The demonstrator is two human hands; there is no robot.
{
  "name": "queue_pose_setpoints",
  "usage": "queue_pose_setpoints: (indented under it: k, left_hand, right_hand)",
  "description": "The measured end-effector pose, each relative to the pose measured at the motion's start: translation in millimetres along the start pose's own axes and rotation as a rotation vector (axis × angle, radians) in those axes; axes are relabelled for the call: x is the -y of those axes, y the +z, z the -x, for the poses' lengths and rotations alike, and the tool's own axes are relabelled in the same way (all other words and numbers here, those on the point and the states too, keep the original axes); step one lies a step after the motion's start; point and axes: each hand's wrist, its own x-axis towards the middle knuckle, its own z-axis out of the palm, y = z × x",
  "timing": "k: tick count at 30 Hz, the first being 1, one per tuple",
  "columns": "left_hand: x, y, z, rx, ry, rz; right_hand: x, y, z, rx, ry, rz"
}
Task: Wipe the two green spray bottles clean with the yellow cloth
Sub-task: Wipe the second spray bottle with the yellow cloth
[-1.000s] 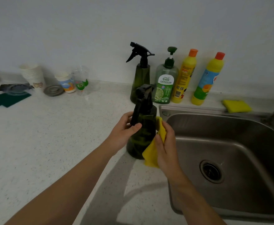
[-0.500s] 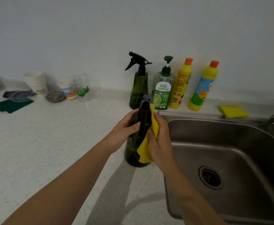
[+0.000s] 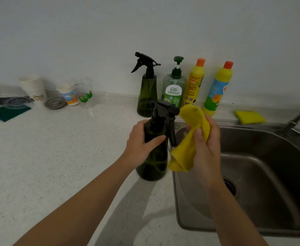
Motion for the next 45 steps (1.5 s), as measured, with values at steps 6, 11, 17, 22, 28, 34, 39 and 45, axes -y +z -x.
queue_pose_setpoints:
  k: [6,11,17,22,28,34,39,45]
  left_hand:
    - [-7,5,14,0.145,-0.005,0.126]
    - [-12,-4,23,0.176,0.086,-0.022]
    - [-12,-5,26,0.068,0.031,-0.115]
    - [-13,-5,23,0.077,-0.063,-0.068]
    - [-10,-10,20,0.096,-0.101,0.032]
    - [-8,-3,19,0.067,-0.101,0.007]
    - [-16,10,13,0.083,-0.085,0.019]
    - [-14,25,22,0.07,0.019,-0.102]
  right_hand:
    - [16,1,6,0.138,-0.088,0.051]
    - [18,18,11,0.191,-0.086,0.168]
    - [20,22,12,0.087,-0.09,0.303]
    - [17,12,16,0.095,-0.069,0.395]
    - [13,-3,20,0.128,-0.119,0.421]
    - [6,-24,-17,0.231,-0.147,0.431]
    - [18,-30,-16,0.013,-0.189,0.209]
    - [46,-19,-32,0.189,-0.446,0.58]
